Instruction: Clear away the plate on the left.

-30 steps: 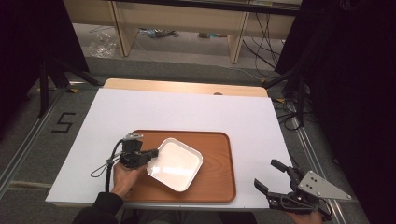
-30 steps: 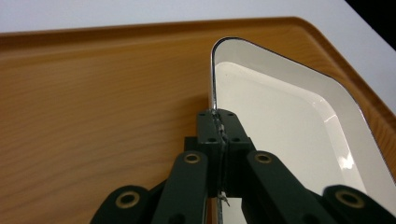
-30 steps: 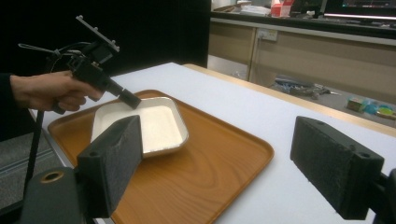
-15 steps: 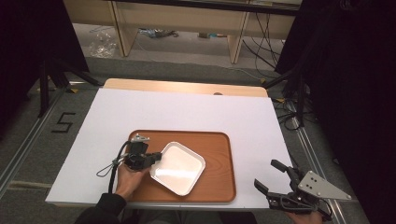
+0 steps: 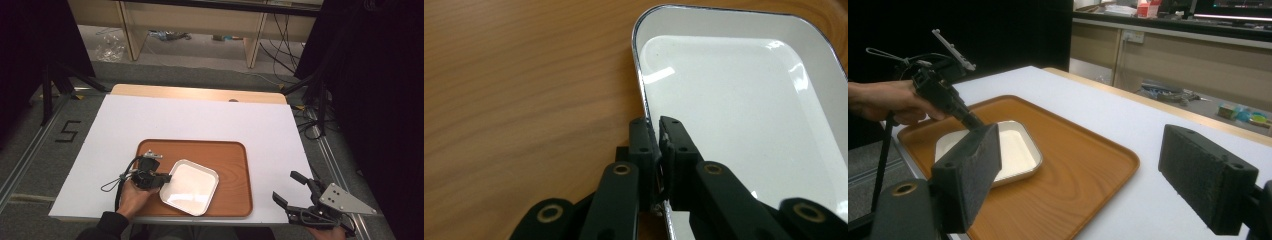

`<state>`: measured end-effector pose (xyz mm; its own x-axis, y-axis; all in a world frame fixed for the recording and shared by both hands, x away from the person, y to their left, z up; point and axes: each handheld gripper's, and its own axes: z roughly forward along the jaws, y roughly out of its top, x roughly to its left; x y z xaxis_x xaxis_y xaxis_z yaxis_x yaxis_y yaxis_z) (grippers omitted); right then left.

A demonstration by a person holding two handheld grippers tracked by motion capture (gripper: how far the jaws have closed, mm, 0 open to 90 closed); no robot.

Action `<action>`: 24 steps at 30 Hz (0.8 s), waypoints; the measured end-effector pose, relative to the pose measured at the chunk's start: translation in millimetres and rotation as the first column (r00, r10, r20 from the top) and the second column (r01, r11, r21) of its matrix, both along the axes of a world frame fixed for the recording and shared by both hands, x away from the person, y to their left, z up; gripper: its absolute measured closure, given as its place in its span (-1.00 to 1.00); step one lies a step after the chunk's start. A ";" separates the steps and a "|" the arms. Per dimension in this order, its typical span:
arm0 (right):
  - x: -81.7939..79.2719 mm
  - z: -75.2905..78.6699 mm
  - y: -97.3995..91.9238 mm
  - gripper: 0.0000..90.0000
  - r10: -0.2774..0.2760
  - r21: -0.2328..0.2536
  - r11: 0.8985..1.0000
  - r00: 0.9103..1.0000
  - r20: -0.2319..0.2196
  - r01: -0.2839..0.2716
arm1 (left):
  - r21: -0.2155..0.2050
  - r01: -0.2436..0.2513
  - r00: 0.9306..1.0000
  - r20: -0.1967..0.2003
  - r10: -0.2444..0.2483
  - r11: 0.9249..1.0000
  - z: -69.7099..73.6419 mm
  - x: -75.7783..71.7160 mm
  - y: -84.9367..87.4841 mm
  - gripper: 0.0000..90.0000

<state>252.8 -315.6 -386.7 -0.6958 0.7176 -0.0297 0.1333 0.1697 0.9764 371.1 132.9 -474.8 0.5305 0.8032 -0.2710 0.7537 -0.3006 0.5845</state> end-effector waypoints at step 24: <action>-0.6 0.2 -0.6 -0.60 -0.007 -0.014 1.000 1.000 -0.007 0.007 | -0.029 -0.088 0.993 -0.084 0.086 0.996 0.9 -27.9 10.3 0.81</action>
